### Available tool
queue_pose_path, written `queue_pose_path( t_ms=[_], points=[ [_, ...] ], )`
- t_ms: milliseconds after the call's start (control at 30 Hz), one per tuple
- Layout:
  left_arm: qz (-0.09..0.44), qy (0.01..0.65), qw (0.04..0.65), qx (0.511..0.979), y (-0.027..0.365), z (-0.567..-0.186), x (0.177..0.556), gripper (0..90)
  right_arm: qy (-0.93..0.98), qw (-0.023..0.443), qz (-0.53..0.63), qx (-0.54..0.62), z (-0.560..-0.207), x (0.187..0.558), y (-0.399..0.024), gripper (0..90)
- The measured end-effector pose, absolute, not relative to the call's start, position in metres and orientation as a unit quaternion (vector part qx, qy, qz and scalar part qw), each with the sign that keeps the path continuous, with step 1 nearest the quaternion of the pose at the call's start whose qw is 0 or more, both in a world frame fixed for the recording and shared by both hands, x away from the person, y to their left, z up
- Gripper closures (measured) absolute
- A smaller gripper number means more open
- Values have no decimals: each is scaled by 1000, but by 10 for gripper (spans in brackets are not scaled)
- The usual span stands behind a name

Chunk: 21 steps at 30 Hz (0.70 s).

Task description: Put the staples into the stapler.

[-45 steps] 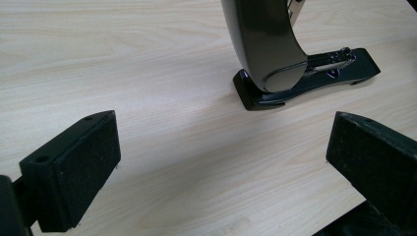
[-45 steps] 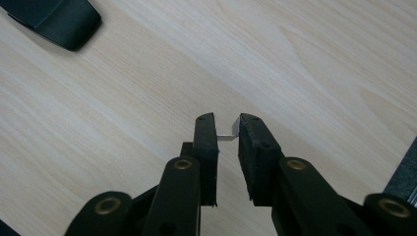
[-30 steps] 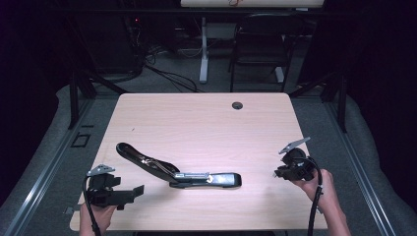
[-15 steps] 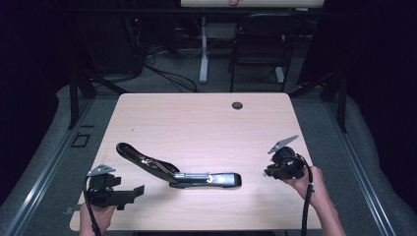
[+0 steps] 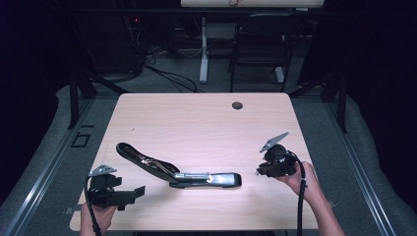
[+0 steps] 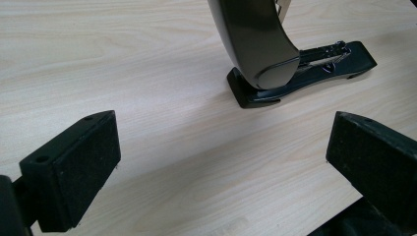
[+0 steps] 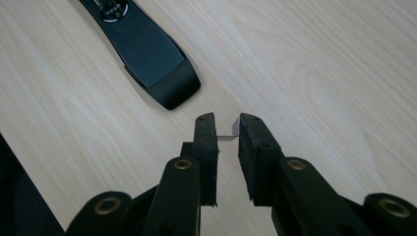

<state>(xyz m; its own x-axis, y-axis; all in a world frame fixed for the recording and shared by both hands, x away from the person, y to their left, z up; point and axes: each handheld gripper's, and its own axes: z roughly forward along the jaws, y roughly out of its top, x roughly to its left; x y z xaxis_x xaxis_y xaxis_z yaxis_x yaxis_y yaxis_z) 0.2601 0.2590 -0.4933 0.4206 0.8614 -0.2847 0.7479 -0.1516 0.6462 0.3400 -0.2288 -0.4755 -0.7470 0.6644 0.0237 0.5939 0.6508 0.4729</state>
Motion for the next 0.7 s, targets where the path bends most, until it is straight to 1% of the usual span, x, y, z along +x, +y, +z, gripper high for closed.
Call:
queue_pose_path(
  t_ms=[333, 367, 400, 433, 533, 567, 633, 700],
  points=[
    [76, 535, 371, 755, 259, -494, 261, 1, 914, 62, 244, 319, -471, 348, -221, 786],
    [76, 535, 370, 755, 259, -494, 261, 1, 922, 69, 212, 316, -466, 349, -219, 786],
    [76, 535, 370, 756, 259, -494, 261, 1, 921, 70, 217, 315, -466, 349, -218, 786],
    [76, 535, 370, 756, 259, -494, 261, 1, 916, 59, 246, 311, -469, 351, -216, 786],
    [76, 535, 369, 756, 258, -494, 261, 1, 920, 59, 245, 301, -468, 352, -210, 786],
    [77, 535, 369, 756, 258, -494, 261, 1, 929, 52, 219, 293, -463, 353, -209, 786],
    [78, 537, 370, 754, 259, -494, 261, 1, 923, 56, 248, 289, -465, 354, -203, 786],
    [77, 537, 371, 754, 259, -494, 262, 1, 925, 56, 248, 282, -463, 355, -199, 786]
  ],
)
